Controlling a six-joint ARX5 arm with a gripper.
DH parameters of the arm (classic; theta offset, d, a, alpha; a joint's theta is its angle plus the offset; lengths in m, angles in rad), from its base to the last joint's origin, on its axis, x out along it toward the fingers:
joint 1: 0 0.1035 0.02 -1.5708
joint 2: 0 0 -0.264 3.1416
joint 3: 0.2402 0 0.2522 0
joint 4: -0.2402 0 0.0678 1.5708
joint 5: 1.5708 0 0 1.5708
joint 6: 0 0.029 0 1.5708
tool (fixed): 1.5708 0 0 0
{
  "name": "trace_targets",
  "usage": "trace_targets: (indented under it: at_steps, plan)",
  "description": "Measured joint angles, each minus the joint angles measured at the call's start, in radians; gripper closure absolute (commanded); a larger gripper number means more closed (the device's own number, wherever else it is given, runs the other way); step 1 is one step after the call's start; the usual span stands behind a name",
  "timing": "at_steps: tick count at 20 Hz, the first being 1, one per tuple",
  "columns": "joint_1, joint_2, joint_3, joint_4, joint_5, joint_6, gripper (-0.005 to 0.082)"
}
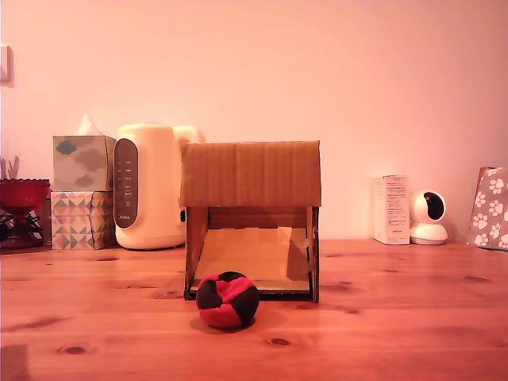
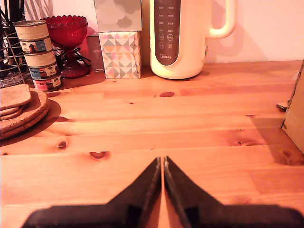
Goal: Drop the footbag into the cardboard dice tower
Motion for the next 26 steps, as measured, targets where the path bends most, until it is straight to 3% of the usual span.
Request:
trace_targets:
  at_steps: [9,14,20,26]
  plan:
    - [0.000,0.000,0.000,0.001,0.009,0.000,0.0785]
    - [0.000,0.000,0.015,0.061,0.098,-0.055,0.0789]
    - [-0.014,0.013,0.183,0.062,0.210,-0.150,0.0789]
    - [-0.132,0.197,0.205,0.061,0.252,-0.162,0.0789]
